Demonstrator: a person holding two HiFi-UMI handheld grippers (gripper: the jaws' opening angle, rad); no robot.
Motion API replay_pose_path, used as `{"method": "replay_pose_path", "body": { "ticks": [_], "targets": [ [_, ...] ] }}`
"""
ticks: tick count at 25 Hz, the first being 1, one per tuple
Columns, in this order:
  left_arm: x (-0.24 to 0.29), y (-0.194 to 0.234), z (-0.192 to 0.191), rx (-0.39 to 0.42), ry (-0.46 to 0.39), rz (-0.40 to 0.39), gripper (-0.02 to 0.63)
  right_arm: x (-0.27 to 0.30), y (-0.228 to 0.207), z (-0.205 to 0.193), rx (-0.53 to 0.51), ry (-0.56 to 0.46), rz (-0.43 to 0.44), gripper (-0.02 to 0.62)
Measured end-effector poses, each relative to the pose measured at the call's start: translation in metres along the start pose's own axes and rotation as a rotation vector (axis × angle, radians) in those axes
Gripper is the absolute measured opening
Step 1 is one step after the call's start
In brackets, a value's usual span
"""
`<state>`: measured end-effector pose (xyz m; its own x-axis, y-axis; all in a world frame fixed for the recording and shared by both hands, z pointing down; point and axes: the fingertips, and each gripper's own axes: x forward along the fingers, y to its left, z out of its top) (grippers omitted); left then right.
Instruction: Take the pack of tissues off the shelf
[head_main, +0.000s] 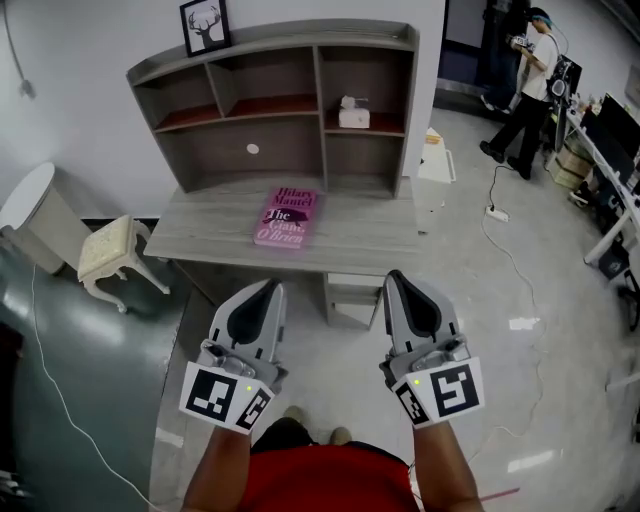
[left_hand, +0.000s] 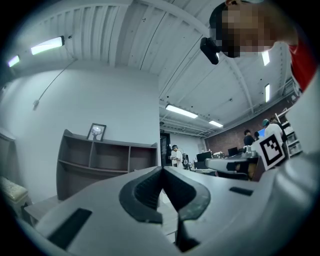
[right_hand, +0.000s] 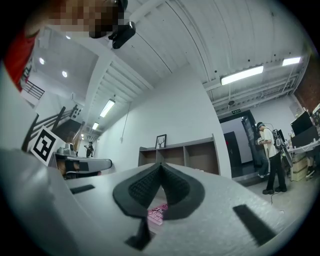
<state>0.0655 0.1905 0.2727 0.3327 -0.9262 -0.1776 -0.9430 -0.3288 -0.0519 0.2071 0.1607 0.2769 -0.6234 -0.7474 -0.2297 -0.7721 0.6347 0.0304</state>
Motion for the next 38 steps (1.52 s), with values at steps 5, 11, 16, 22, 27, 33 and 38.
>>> {"method": "replay_pose_path", "body": {
  "ticks": [5, 11, 16, 22, 27, 33, 38],
  "targets": [
    [0.021, 0.016, -0.004, 0.001, -0.004, 0.004, 0.008, 0.025, -0.009, -0.007, 0.0, 0.001, 0.001, 0.005],
    [0.063, 0.074, -0.011, -0.025, -0.035, -0.016, 0.008, 0.091, -0.016, -0.02, -0.038, 0.022, -0.024, 0.005],
    [0.107, 0.139, -0.016, -0.056, -0.063, -0.05, 0.008, 0.164, -0.02, -0.031, -0.077, 0.04, -0.064, 0.005],
    [0.155, 0.218, -0.021, -0.08, -0.073, -0.114, 0.008, 0.251, -0.022, -0.044, -0.101, 0.051, -0.14, 0.006],
    [0.19, 0.27, -0.032, -0.102, -0.079, -0.168, 0.008, 0.309, -0.033, -0.06, -0.121, 0.076, -0.22, 0.006],
    [0.226, 0.302, -0.046, -0.134, -0.082, -0.208, 0.008, 0.353, -0.051, -0.074, -0.143, 0.118, -0.273, 0.053],
    [0.253, 0.313, -0.057, -0.135, -0.072, -0.222, 0.008, 0.383, -0.076, -0.089, -0.141, 0.153, -0.308, 0.143]
  ]
}}
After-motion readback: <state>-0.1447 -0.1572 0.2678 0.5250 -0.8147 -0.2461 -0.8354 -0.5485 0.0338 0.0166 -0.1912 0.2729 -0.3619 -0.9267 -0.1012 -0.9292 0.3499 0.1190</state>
